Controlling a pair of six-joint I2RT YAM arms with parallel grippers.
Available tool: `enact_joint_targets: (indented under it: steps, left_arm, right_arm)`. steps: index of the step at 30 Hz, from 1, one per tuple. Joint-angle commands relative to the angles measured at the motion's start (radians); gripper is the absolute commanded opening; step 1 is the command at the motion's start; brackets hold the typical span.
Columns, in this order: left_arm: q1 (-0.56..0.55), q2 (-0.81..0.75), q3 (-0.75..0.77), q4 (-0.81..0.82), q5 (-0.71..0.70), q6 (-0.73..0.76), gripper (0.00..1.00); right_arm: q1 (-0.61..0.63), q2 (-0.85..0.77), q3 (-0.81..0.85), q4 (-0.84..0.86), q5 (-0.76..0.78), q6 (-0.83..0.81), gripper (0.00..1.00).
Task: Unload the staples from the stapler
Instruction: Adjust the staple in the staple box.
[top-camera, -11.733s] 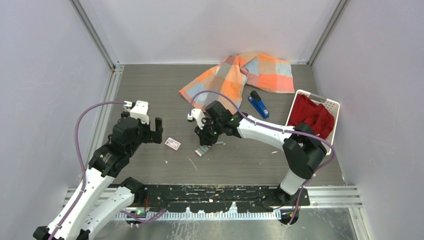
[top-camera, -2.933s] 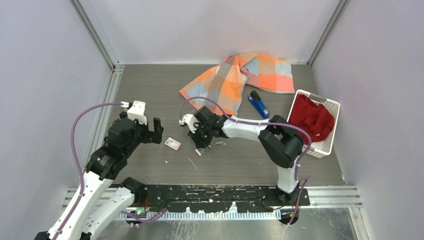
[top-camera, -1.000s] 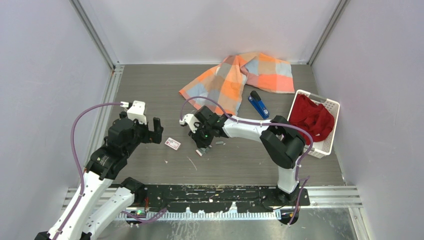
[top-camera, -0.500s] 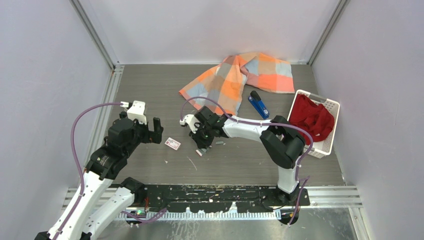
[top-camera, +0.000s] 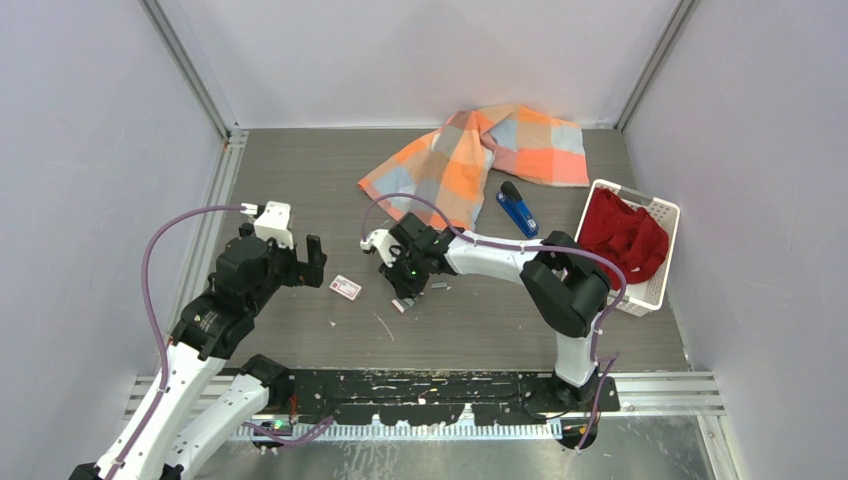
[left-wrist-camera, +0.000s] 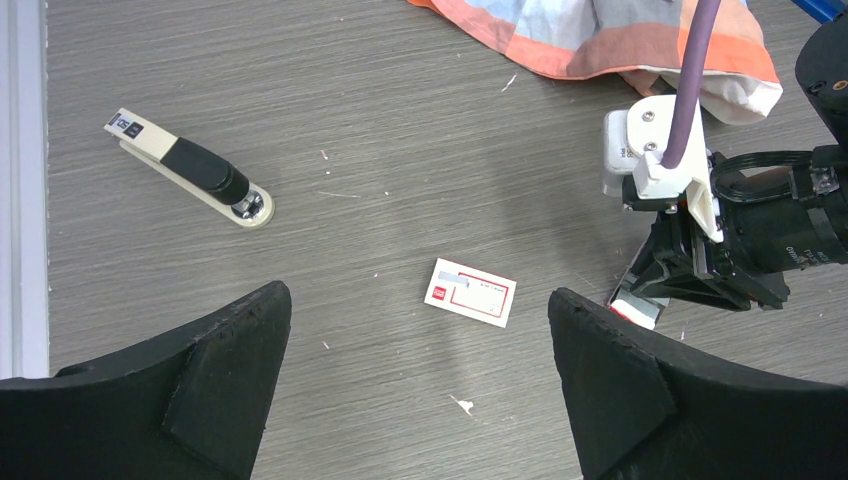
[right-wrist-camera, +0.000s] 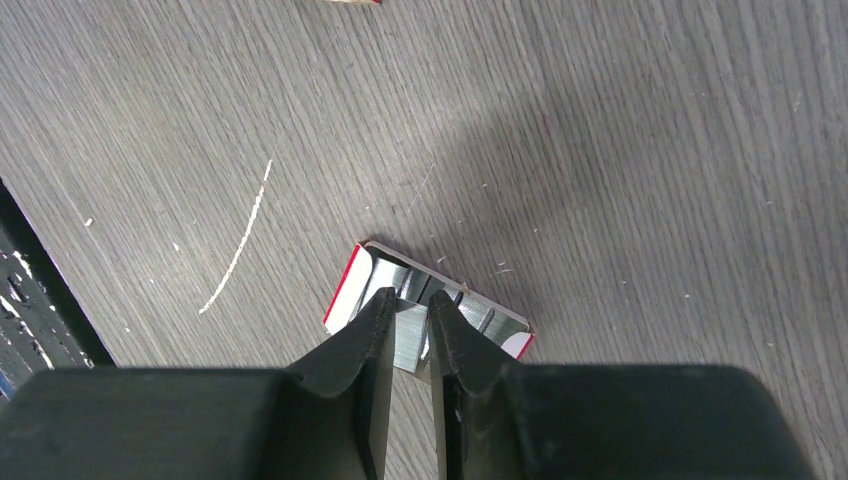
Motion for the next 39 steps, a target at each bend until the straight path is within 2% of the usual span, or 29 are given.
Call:
enact_joint_targets:
  steps: [1, 13, 22, 39]
  left_arm:
    - [0.006, -0.002, 0.009, 0.057, 0.0, -0.008, 0.99]
    - [0.005, -0.004, 0.009, 0.057, 0.002, -0.009, 0.99]
    - [0.005, -0.005, 0.009, 0.056, 0.002, -0.009, 0.99]
    - [0.005, -0.007, 0.008, 0.057, 0.01, -0.008, 0.99]
  right_arm:
    - [0.004, -0.034, 0.043, 0.01, -0.007, 0.013, 0.23]
    - [-0.002, -0.027, 0.043, 0.009, -0.004, 0.016, 0.31]
    - [-0.01, -0.048, 0.046, 0.002, -0.032, 0.004, 0.32]
    - [-0.119, -0.164, 0.025, -0.054, -0.351, -0.127, 0.32]
